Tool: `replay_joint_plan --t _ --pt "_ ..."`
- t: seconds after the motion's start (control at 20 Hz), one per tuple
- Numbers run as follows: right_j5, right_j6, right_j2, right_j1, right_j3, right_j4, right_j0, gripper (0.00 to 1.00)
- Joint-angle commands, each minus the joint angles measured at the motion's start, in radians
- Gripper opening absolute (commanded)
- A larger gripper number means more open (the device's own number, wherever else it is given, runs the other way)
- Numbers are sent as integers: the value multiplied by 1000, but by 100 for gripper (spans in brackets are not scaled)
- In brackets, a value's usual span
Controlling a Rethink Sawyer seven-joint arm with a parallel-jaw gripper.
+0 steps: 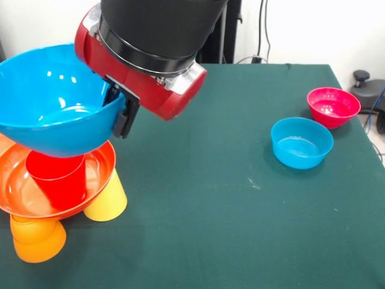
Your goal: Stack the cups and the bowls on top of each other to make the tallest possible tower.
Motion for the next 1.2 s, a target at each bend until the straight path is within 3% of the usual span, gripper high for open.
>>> replay_joint_plan --t 0.05,0.65,1.2 --pt "-105 -168 135 -65 198 -146 52 0" --pt "-246 -235 212 -71 265 -224 30 0" --pt "-277 -208 302 -96 343 -239 59 0"
